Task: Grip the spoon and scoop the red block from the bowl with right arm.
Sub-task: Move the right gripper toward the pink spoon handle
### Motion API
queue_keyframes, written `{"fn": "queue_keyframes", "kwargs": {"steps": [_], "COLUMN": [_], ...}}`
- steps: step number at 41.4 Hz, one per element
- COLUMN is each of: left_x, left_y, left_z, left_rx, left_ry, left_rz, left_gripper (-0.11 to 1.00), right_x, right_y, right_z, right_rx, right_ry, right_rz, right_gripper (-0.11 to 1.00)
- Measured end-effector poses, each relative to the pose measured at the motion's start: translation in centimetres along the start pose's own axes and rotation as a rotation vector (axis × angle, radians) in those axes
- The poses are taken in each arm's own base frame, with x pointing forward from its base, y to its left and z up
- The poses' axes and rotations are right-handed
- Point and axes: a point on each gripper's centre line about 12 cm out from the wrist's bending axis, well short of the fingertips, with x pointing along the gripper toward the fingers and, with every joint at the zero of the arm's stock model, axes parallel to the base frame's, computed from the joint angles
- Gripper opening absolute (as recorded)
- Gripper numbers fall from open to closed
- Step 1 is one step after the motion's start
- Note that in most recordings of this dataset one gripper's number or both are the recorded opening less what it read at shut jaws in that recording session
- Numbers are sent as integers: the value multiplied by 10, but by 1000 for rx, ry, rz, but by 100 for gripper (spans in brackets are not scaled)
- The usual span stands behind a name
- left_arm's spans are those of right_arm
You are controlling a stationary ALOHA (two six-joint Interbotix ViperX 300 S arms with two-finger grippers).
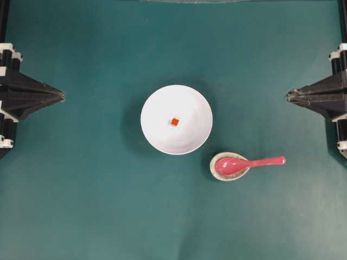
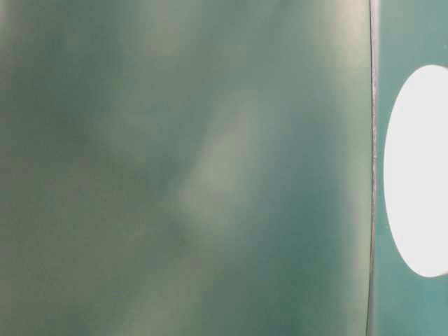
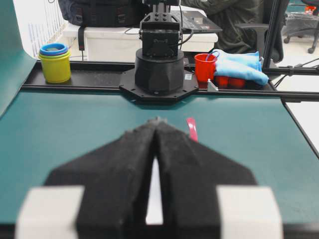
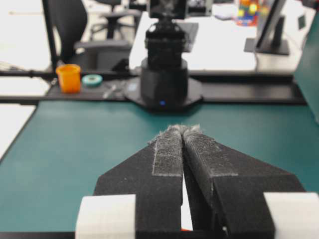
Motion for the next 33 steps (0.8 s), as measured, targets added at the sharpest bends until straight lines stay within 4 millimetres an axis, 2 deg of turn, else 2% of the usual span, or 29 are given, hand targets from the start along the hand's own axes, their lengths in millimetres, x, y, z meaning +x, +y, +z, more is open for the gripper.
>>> {"fn": "queue_keyframes", "kwargs": {"steps": [13,21,25,33], "left_x": [2,2,1,0], "left_y": [-1,-1,-1,-1], "left_z": [-7,-15,-18,-20], "left_rx": [11,9,11,11], "left_ry": [150,215,241,256], "left_rz": [-6,-5,-5,-5], "left_gripper": [0,0,0,0], "right_x": [9,13,13,14], "right_y": [0,0,0,0], "right_z": [-8,-4,-4,-5], "right_rx": [-2,14,34,64], "right_ry": [236,262,264,267], "right_rz": [0,-2,-4,-8], "right_gripper": [0,3,11,37]}}
